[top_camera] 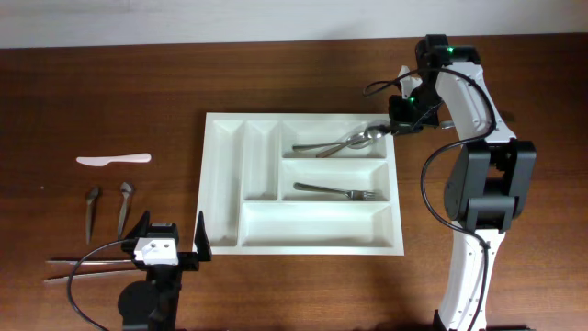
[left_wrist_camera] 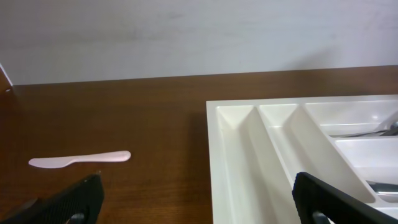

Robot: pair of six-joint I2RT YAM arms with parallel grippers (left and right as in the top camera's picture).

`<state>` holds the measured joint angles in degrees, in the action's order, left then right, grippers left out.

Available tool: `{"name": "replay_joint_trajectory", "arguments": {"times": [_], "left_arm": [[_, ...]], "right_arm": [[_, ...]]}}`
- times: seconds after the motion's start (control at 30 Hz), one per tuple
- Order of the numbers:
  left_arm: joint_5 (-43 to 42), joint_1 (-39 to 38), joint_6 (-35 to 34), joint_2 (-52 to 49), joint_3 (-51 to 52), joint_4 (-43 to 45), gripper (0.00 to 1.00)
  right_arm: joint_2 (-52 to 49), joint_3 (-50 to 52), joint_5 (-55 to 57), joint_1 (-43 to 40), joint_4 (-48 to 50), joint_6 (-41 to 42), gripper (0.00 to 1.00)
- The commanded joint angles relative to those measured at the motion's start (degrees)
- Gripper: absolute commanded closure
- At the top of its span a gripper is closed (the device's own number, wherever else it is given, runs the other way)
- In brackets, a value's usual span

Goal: Pack container

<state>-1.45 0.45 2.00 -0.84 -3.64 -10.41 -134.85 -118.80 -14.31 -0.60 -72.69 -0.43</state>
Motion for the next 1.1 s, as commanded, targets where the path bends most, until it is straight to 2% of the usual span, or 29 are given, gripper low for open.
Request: {"name": "replay_joint_trajectory", "arguments": {"times": [0.0,0.8,1.07], "left_arm": [[0.39,0.24,0.87,0.55,0.61,0.2,0.01],[0.39,0.24,0.87,0.55,0.61,0.2,0.01],[0.39,0.24,0.87,0.55,0.61,0.2,0.01]], "right_arm": [[-0.66,0.13,-0.48,0.59,1.25,-0.79,0.96],[-0.66,0.13,-0.11,0.66,4.74,0.87,0.96],[-0.66,0.13,0.07,3.15,4.59,0.61,0.96]]}}
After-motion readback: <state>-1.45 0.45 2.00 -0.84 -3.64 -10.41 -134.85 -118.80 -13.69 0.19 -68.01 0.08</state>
